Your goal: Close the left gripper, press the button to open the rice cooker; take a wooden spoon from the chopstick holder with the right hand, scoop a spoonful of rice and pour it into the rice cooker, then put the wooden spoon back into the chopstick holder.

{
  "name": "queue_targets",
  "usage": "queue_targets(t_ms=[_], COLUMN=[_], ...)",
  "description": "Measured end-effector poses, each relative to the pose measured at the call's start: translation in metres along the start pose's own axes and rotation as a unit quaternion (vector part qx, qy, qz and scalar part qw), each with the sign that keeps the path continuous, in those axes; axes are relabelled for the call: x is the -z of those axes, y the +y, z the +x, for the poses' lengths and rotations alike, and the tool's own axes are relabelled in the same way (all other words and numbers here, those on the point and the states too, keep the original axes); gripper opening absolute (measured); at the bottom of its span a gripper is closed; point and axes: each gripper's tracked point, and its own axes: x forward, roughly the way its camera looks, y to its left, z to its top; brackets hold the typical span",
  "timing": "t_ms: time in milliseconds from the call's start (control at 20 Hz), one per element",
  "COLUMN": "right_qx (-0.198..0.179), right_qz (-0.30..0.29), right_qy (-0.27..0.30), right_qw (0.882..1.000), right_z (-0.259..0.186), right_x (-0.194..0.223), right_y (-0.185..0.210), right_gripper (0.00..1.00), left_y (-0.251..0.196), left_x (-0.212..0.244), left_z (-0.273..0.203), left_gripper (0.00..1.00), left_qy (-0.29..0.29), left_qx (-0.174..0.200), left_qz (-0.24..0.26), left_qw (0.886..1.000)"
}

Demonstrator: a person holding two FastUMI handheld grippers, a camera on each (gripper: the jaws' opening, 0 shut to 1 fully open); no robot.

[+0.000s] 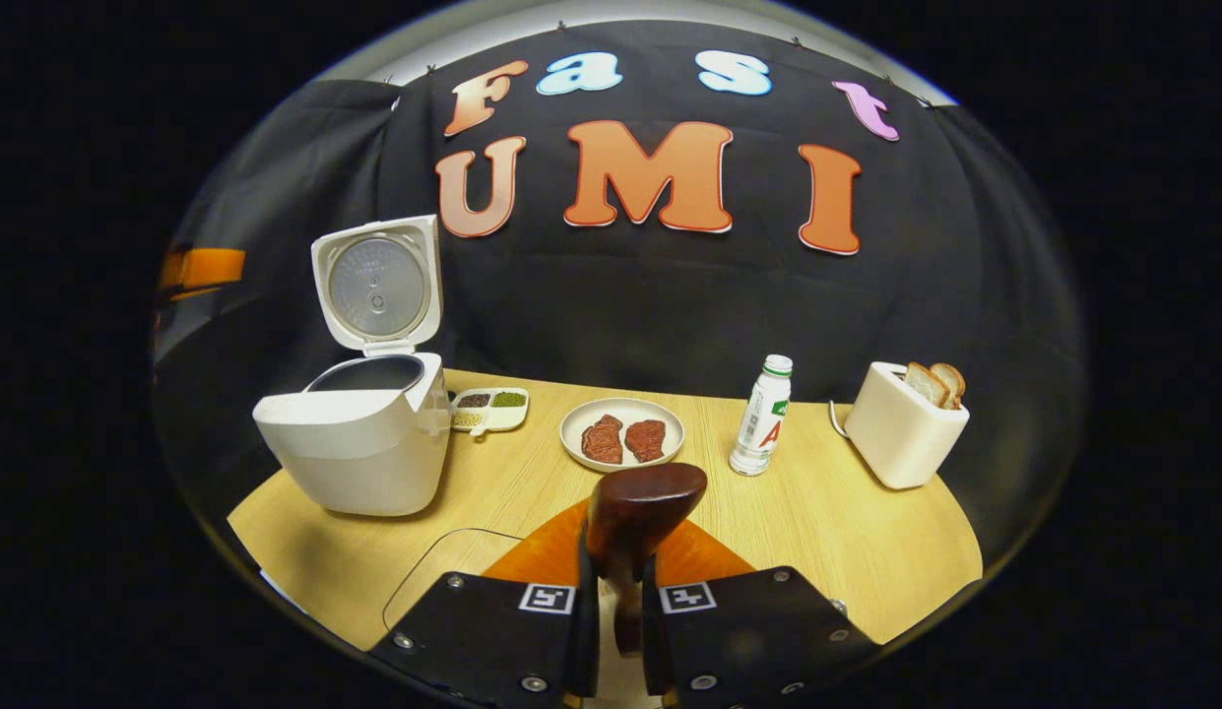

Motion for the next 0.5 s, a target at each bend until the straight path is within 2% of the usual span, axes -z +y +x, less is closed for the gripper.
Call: queue_targets(t_ms=[50, 150, 200, 250, 350, 400, 500], right_qx=[0.003, 0.0, 0.0, 0.004, 0.005, 0.003, 0.0], right_qz=[-0.02, -0.044, -0.057, -0.076, -0.103, -0.11, -0.125], right_qy=[-0.001, 0.006, 0.006, 0.004, 0.015, 0.014, 0.004], right_qw=[1.0, 0.999, 0.998, 0.997, 0.995, 0.994, 0.992], right_z=[0.003, 0.008, 0.007, 0.009, 0.007, 0.005, 0.004], right_x=[0.005, 0.016, 0.02, 0.024, 0.041, 0.045, 0.046], right_y=[0.001, 0.007, 0.01, 0.01, 0.013, 0.017, 0.024], right_gripper=[0.17, 0.17, 0.17, 0.17, 0.17, 0.17, 0.17], left_y=[0.002, 0.006, 0.009, 0.01, 0.014, 0.014, 0.015], left_x=[0.002, 0.002, 0.002, 0.002, 0.002, 0.003, 0.004], left_z=[-0.002, -0.003, -0.003, -0.004, -0.003, -0.002, 0.0], left_gripper=[0.89, 0.89, 0.93, 0.89, 0.93, 0.89, 0.89], left_qy=[0.001, 0.003, 0.003, 0.003, 0.004, 0.004, 0.006], left_qx=[-0.002, -0.002, -0.004, -0.006, -0.008, -0.009, -0.008], left_qz=[0.001, 0.006, 0.009, 0.012, 0.012, 0.011, 0.01], left_qw=[1.0, 1.0, 1.0, 1.0, 1.0, 1.0, 1.0])
